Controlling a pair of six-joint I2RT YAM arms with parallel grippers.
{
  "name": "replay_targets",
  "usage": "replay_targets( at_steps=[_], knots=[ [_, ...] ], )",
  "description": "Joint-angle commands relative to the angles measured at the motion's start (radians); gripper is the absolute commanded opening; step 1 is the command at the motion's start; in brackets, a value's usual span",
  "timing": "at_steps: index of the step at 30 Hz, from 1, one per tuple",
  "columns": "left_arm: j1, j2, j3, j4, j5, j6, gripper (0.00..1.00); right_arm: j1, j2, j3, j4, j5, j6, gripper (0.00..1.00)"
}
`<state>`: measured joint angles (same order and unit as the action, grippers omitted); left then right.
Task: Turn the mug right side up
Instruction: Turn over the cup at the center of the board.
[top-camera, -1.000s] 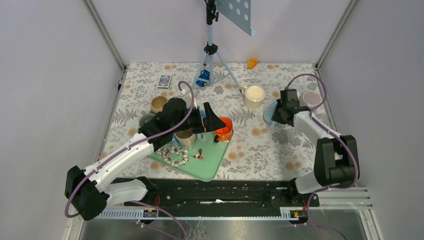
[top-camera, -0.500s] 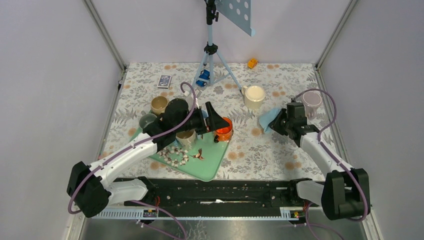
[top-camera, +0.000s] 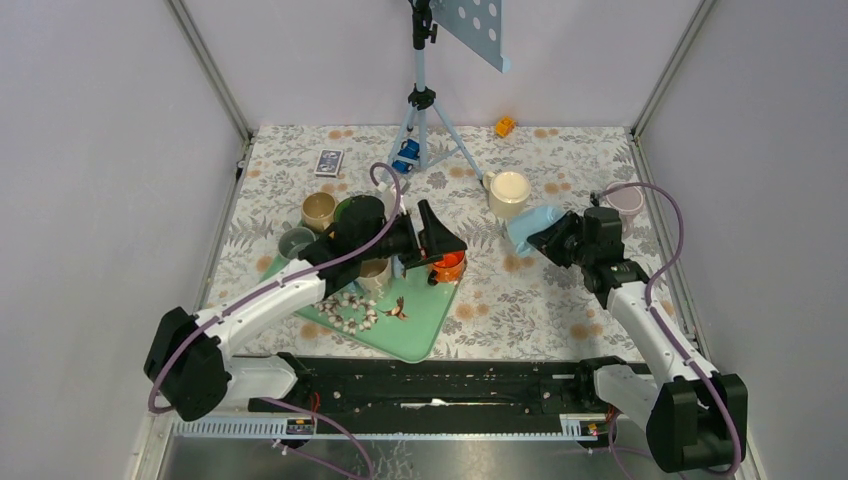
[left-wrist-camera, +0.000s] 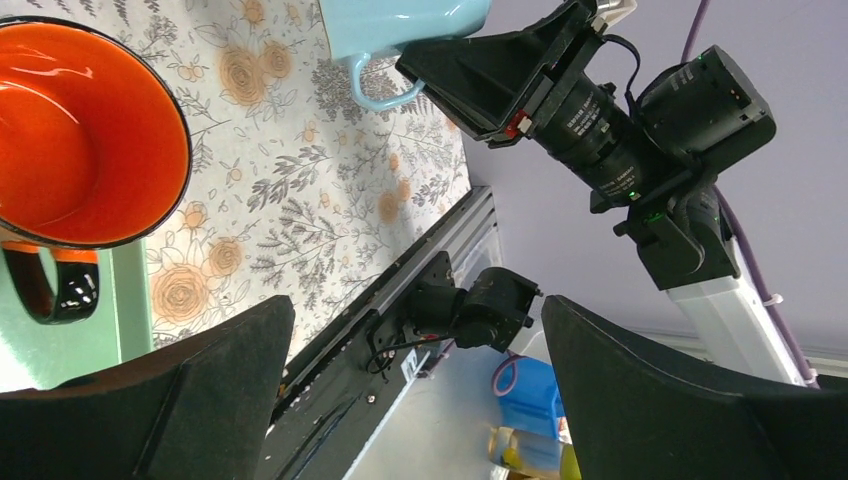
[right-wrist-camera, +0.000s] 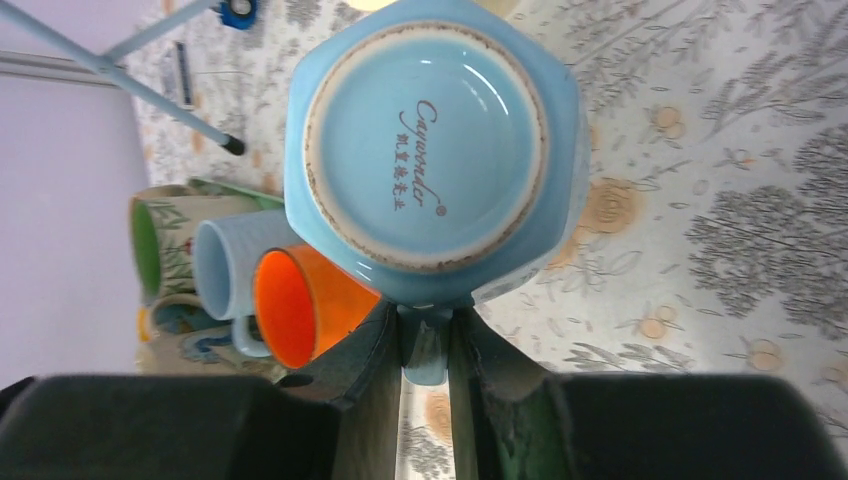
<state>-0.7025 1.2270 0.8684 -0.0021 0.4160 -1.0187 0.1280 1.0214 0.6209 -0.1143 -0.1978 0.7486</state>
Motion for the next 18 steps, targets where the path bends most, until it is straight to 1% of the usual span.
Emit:
replay_targets(
  at_steps=[1,7,10,14,18],
  knots=[
    [0.001,0.032,0.003,0.127,0.059,-0.057,0.99,0.0,-0.044,0.018,0.212,-0.11,0.101,0.0],
    [0.001,0.081,-0.001,0.224,0.099,-0.135,0.99,0.046,-0.027,0.03,0.323,-0.151,0.196,0.0],
    [0.002,0.101,0.014,0.229,0.104,-0.137,0.98,0.076,-0.003,0.053,0.35,-0.151,0.216,0.0],
    [0.001,0.117,-0.004,0.304,0.124,-0.2,0.98,0.112,0.022,0.043,0.475,-0.16,0.291,0.0],
    [0.002,0.142,-0.01,0.349,0.124,-0.257,0.94,0.158,0.048,0.039,0.58,-0.144,0.348,0.0]
  ],
)
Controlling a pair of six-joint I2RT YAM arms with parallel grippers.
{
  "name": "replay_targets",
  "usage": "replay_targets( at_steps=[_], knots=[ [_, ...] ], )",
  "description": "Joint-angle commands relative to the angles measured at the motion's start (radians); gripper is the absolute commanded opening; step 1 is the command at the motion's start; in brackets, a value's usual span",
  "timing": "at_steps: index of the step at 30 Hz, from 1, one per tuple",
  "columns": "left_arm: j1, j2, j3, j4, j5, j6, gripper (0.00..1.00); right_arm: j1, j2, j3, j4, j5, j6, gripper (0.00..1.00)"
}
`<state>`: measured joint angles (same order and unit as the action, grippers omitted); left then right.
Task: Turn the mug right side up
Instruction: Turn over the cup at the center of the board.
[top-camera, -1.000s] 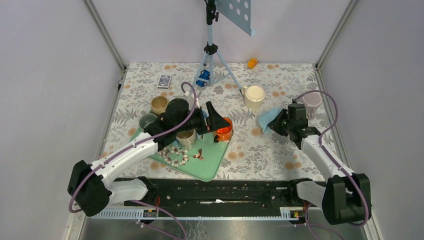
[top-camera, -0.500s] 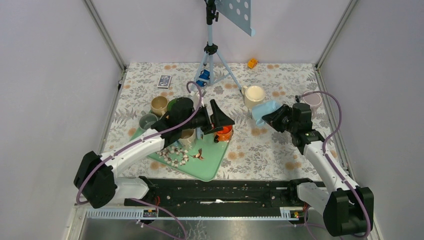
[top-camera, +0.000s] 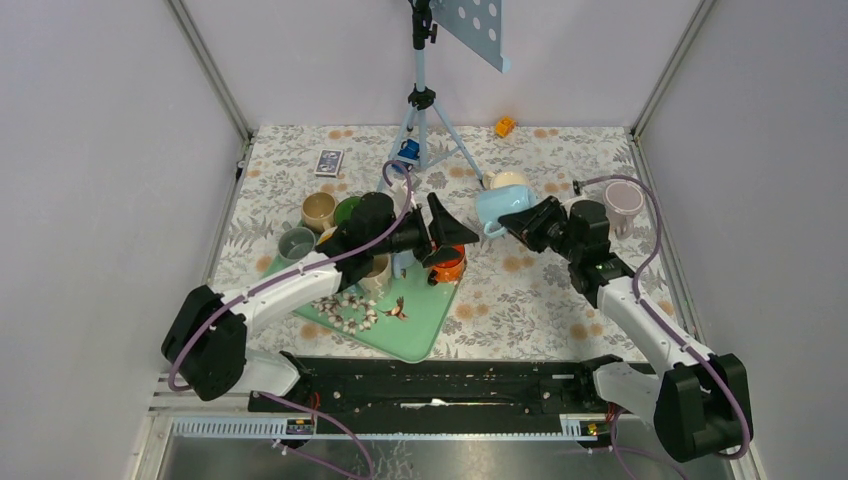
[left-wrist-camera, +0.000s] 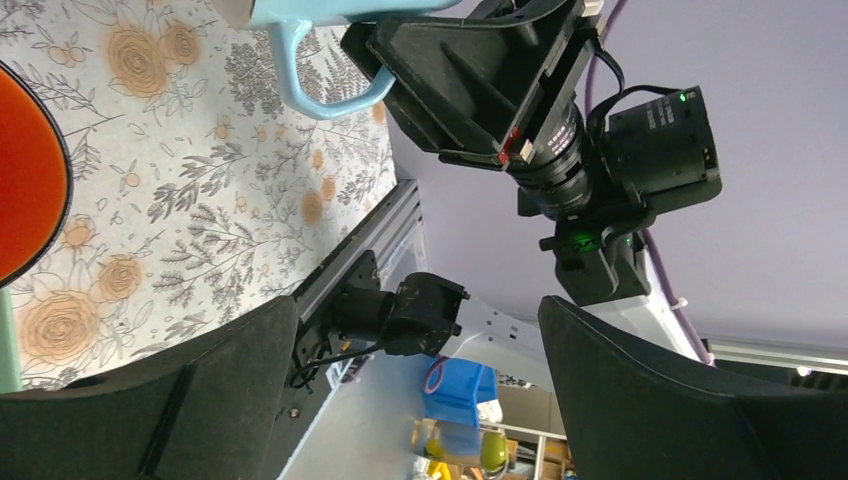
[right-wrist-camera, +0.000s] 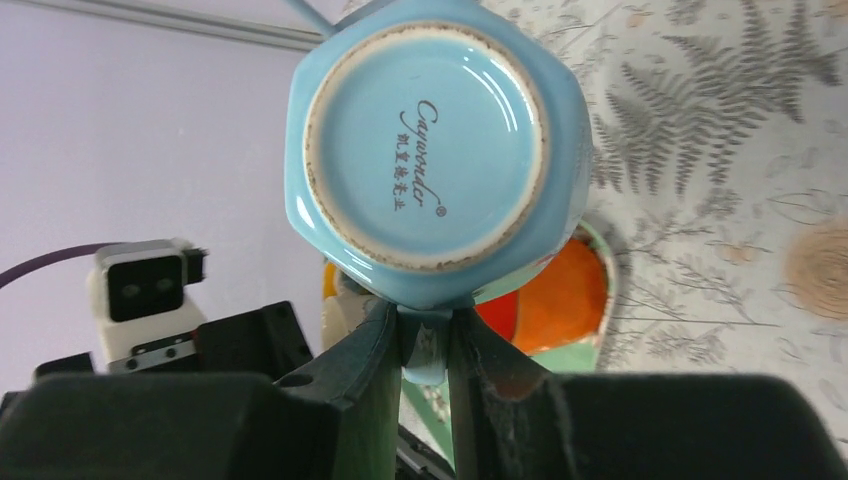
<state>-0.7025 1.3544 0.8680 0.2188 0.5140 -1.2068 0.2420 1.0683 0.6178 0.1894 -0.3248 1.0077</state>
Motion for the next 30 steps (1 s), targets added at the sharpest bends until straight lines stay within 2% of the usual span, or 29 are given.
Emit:
replay_targets(
  at_steps=[1,6,12,23,27,30],
  knots=[
    [0.003,0.016,-0.012,0.137,0.018,-0.083,0.92,0.059,0.006,0.043,0.3,-0.011,0.099,0.0],
    [0.019,0.02,-0.034,0.171,-0.034,-0.156,0.81,0.11,0.034,0.057,0.391,0.017,0.153,0.0],
    [0.071,0.05,-0.079,0.36,-0.018,-0.293,0.72,0.161,0.063,0.071,0.463,0.032,0.202,0.0],
    [0.078,0.103,-0.07,0.474,-0.014,-0.38,0.55,0.232,0.104,0.073,0.567,0.044,0.274,0.0],
    [0.08,0.103,-0.073,0.51,-0.012,-0.401,0.44,0.243,0.119,0.069,0.599,0.041,0.299,0.0],
    [0.081,0.094,-0.085,0.536,-0.013,-0.414,0.42,0.242,0.128,0.059,0.623,0.037,0.321,0.0]
  ],
)
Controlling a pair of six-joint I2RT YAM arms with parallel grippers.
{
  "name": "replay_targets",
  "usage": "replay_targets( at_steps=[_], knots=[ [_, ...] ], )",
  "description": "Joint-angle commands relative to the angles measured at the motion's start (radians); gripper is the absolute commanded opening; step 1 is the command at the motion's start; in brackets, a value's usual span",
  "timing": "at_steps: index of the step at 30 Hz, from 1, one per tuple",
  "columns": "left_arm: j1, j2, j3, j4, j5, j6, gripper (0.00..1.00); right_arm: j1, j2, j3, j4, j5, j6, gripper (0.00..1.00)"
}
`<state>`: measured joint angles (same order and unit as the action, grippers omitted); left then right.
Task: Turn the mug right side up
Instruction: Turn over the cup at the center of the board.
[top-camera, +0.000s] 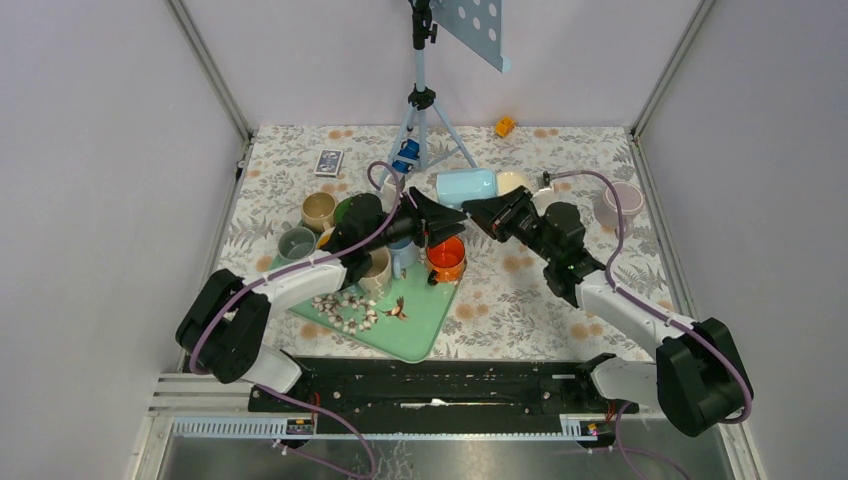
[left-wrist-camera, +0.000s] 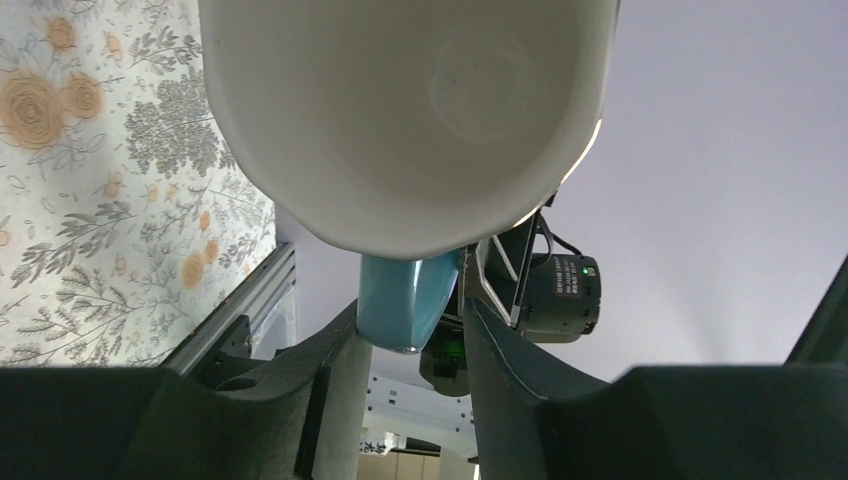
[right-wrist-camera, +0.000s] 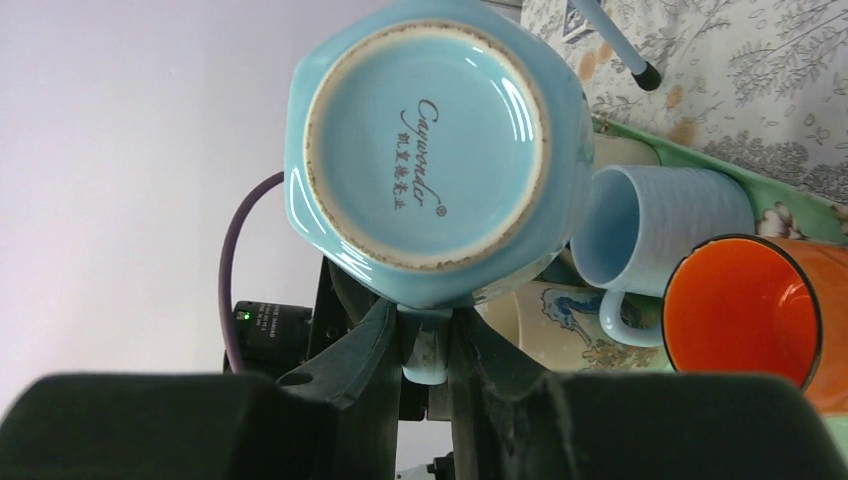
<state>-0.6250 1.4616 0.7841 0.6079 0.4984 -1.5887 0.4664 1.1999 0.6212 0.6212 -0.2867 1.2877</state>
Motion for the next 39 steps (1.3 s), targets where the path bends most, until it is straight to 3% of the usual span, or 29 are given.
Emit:
replay_targets(
  at_steps=[1,23,28,35,38,39],
  knots=[
    [0.005,-0.016,-0.003,0.148,0.002,-0.033,0.41,0.017,0.0,0.054,0.201,-0.003,0.048,0.0],
    [0.041,-0.027,-0.008,0.226,0.002,-0.04,0.33,0.035,0.064,-0.004,0.381,-0.06,0.226,0.0],
    [0.044,-0.042,0.002,0.215,0.002,-0.027,0.25,0.034,0.056,-0.034,0.396,-0.057,0.243,0.0],
    [0.044,-0.073,0.039,0.136,0.007,0.047,0.0,0.035,0.055,-0.037,0.394,-0.065,0.24,0.0],
    [0.044,-0.088,0.07,0.054,0.009,0.112,0.0,0.034,0.054,-0.033,0.375,-0.07,0.222,0.0],
    [0.044,-0.095,0.081,0.024,0.007,0.133,0.0,0.035,0.051,-0.032,0.365,-0.071,0.214,0.06]
  ],
)
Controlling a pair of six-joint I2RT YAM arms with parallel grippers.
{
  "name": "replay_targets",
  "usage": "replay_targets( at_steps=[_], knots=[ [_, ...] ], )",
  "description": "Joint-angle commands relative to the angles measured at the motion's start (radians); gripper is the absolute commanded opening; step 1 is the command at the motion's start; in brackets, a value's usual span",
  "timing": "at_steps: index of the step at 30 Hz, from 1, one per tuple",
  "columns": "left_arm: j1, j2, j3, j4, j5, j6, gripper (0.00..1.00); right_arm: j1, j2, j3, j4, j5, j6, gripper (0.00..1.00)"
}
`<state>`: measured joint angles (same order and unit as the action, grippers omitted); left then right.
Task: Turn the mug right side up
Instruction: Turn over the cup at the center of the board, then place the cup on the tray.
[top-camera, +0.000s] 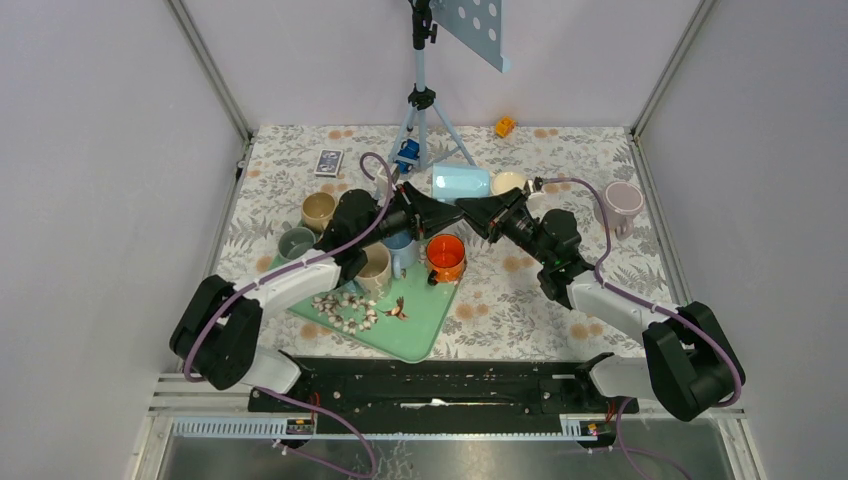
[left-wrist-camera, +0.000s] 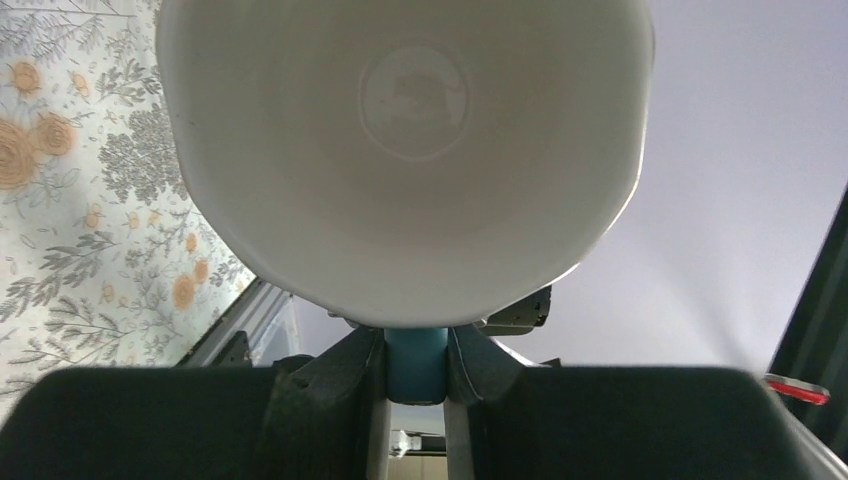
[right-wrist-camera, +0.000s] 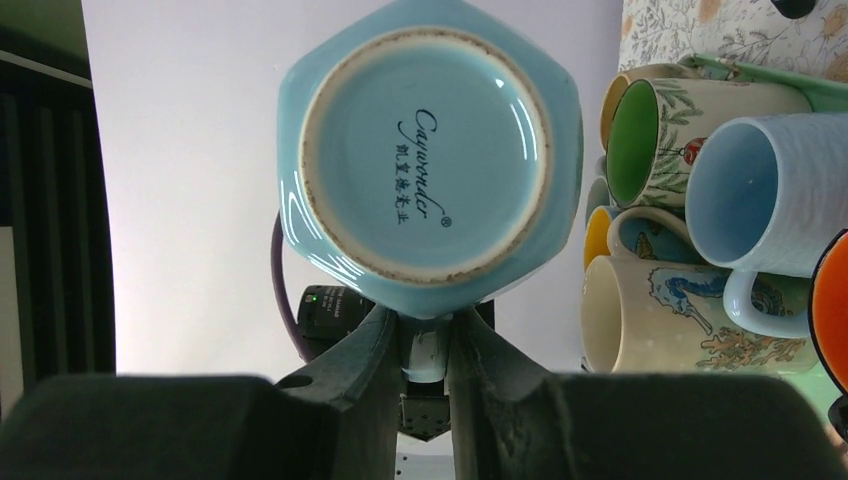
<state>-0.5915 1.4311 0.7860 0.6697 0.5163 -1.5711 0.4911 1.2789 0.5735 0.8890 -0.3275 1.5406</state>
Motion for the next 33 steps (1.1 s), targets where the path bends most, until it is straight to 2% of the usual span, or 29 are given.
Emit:
replay_targets(
  at_steps=[1,3,7,11,14,21,25,33],
  knots=[
    [0.01,-0.071,0.09,-0.076,-0.014,0.137,0.0,0.01,-0.031,0.02,0.083,-0.033,-0.048,0.14],
    [0.011,-0.084,0.11,-0.122,-0.022,0.181,0.0,0.009,-0.041,0.03,0.046,-0.036,-0.075,0.33],
    [0.011,-0.103,0.154,-0.189,-0.032,0.244,0.0,0.01,-0.072,0.063,-0.063,-0.033,-0.145,0.64],
    [0.01,-0.114,0.201,-0.261,-0.046,0.309,0.0,0.009,-0.115,0.08,-0.166,-0.015,-0.212,0.85],
    [0.01,-0.124,0.243,-0.344,-0.059,0.374,0.0,0.009,-0.16,0.105,-0.302,0.003,-0.284,0.99],
    [0.01,-0.155,0.374,-0.639,-0.041,0.578,0.0,0.01,-0.293,0.197,-0.723,0.137,-0.52,1.0],
    [0.01,-0.22,0.4,-0.827,-0.07,0.7,0.0,0.01,-0.317,0.296,-0.952,0.218,-0.633,1.0],
    [-0.036,-0.338,0.419,-1.153,-0.173,0.886,0.0,0.01,-0.265,0.457,-1.204,0.314,-0.769,1.0]
  ],
)
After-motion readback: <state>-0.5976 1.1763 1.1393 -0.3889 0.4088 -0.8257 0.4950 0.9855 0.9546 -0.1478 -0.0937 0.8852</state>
